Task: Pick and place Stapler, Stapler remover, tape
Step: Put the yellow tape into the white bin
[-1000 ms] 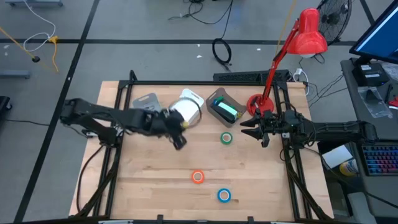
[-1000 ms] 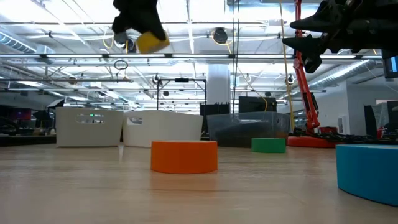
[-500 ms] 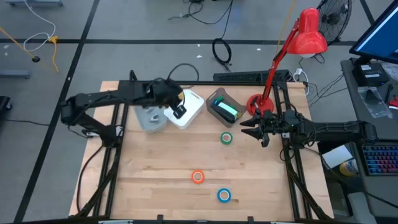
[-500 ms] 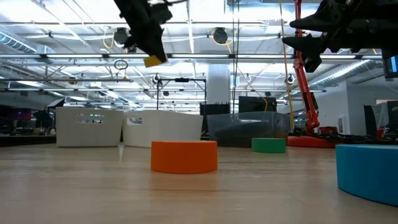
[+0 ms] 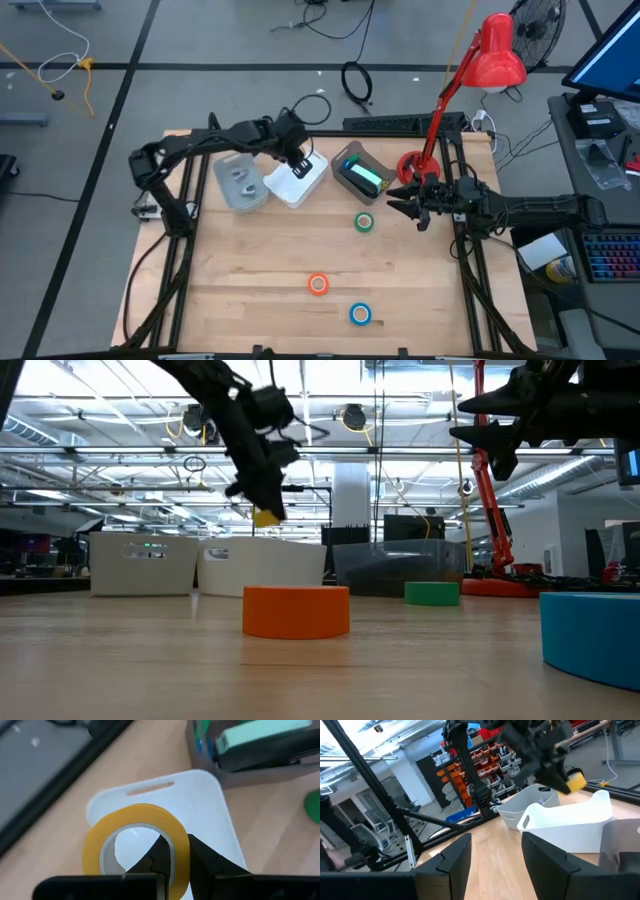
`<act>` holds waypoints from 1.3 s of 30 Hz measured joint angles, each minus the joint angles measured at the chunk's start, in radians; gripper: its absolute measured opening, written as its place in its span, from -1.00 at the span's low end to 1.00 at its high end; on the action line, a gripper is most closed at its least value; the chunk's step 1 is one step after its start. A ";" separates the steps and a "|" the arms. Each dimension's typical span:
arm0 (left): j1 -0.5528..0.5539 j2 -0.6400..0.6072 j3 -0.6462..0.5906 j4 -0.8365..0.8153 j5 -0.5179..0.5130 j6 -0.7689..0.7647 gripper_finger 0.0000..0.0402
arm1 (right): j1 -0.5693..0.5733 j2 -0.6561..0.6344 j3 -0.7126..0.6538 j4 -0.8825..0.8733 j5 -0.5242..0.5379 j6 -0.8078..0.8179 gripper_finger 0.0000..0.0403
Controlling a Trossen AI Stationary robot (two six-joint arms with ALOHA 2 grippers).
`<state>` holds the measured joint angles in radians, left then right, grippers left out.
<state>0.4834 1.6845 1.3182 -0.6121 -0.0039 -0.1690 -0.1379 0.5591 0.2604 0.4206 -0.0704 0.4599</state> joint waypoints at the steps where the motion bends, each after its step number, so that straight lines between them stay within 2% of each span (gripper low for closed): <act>1: 0.005 0.018 0.000 0.006 0.012 -0.006 -0.82 | 0.000 0.000 0.000 0.000 0.002 0.000 -0.17; 6: 0.017 0.085 0.000 0.048 0.048 -0.052 -0.82 | 0.000 0.000 0.000 -0.003 0.047 0.008 -0.17; 20: 0.023 0.189 0.000 0.111 0.056 -0.086 -0.82 | 0.000 0.000 0.000 -0.003 0.048 0.008 -0.17; 28: 0.019 0.207 0.000 0.117 -0.002 -0.073 -0.82 | 0.000 0.000 0.000 -0.002 0.051 0.008 -0.17; 39: 0.017 0.254 0.000 0.127 -0.024 -0.062 -0.82 | 0.000 0.000 -0.001 0.000 0.054 0.019 -0.17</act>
<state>0.5003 1.9388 1.3186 -0.4847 -0.0280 -0.2306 -0.1379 0.5591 0.2596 0.4210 -0.0169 0.4790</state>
